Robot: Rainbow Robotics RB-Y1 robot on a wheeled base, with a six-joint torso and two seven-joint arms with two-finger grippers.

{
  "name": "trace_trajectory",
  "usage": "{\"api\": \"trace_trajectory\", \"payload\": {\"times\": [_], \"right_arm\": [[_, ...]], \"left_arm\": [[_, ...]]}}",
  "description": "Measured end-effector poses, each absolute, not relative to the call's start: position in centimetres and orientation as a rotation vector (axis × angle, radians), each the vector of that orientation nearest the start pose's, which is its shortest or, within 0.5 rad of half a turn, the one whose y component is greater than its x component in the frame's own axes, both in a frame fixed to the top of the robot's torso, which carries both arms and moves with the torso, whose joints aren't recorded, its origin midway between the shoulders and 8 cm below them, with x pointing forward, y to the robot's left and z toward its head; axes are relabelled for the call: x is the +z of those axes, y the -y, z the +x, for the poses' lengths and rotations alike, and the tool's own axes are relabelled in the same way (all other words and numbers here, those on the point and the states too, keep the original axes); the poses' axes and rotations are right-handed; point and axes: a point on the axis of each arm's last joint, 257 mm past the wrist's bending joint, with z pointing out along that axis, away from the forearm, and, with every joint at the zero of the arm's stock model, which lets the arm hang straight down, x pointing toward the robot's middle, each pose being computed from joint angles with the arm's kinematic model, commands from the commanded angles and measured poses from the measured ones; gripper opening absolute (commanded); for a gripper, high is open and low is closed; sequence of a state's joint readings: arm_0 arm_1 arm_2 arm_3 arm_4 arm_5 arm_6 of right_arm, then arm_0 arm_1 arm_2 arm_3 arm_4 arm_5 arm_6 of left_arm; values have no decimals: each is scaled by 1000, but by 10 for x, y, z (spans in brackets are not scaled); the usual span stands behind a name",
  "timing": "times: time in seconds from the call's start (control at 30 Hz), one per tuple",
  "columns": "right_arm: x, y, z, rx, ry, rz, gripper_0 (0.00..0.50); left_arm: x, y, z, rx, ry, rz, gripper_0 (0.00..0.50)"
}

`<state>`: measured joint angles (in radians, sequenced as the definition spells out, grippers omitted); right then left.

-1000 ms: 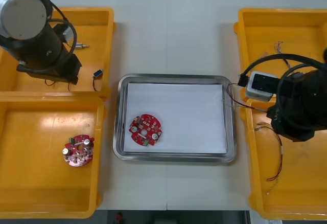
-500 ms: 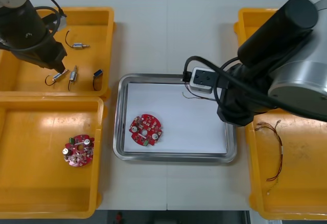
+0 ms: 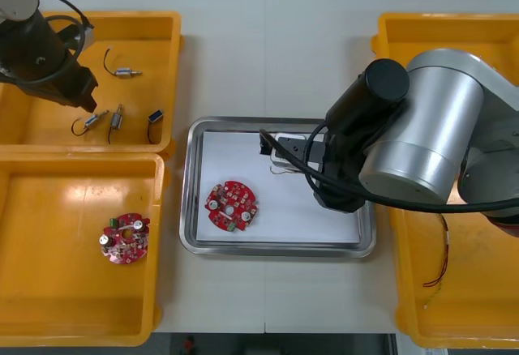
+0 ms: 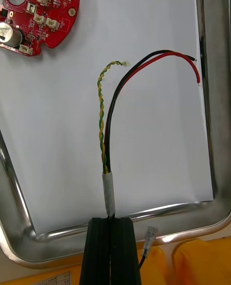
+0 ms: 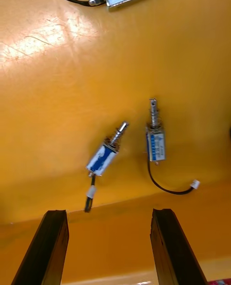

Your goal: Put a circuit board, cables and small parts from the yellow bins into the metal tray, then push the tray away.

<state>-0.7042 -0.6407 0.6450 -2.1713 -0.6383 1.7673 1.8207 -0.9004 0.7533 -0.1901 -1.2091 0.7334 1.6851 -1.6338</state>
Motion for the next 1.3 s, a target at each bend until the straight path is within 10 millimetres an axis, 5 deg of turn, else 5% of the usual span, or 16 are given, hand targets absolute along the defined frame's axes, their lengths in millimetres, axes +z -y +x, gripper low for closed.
{"api": "trace_trajectory", "payload": {"times": [0.27,0.97,1.3], "right_arm": [[-216,89,413,-354,-2006,-1731,0],[-259,96,420,-491,-1914,-1807,0],[-277,99,408,-478,-1969,-1793,0]], "left_arm": [[-165,-365,556,231,-2713,638,500],[-200,-361,575,252,-2686,637,500],[-213,-366,580,268,-2680,628,500]]}}
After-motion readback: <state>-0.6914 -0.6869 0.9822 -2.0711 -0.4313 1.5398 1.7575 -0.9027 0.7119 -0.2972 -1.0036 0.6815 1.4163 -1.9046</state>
